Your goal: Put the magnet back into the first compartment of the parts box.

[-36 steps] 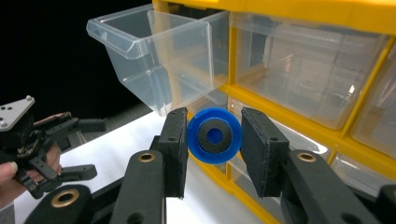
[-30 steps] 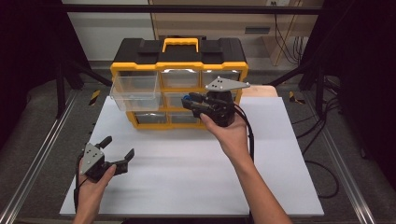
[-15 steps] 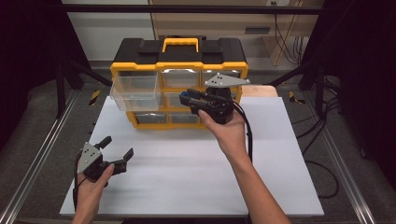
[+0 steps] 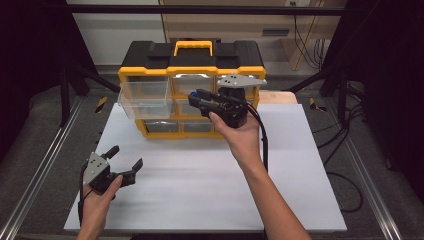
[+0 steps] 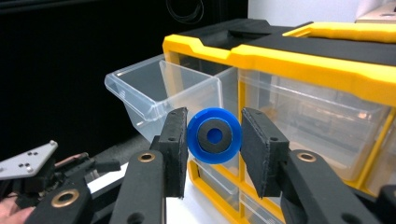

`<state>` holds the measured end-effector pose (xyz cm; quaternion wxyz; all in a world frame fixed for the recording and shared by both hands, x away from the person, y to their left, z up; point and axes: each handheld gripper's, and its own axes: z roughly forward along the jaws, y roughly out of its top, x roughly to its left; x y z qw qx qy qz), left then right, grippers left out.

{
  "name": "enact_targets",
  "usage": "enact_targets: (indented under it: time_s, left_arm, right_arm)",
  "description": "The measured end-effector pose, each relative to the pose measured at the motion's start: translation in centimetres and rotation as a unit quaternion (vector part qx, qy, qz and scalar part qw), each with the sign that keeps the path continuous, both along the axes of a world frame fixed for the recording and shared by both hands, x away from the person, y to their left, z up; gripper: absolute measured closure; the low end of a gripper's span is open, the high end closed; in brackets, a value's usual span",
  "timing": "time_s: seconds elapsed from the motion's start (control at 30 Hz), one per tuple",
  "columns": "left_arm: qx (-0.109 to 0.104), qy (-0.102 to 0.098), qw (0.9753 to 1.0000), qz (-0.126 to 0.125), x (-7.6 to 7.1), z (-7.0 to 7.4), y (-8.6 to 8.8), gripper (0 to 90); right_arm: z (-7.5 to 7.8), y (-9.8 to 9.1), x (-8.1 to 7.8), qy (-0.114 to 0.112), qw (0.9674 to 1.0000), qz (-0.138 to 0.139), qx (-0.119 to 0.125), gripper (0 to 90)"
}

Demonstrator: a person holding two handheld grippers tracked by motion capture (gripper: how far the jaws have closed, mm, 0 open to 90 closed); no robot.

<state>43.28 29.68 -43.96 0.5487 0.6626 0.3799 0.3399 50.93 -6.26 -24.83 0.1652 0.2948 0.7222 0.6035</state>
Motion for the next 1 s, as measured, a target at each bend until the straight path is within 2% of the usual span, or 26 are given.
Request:
enact_targets:
  time_s: [0.43,0.73,1.0]
  left_arm:
    - [0.004,0.001,1.0,-0.003,-0.1,0.0,-0.2,4.3]
    - [0.004,0.001,1.0,-0.004,0.0,-0.1,-0.2,4.3]
    - [0.004,0.002,1.0,-0.005,0.0,-0.1,-0.3,4.3]
  right_arm:
    - [1.0,0.4,0.4,-0.002,0.9998,0.002,0.019,62.8]
    - [2.4,1.2,0.5,-0.014,0.9997,0.007,0.019,62.8]
    - [3.0,1.9,0.9,-0.017,0.9996,0.011,0.021,62.8]
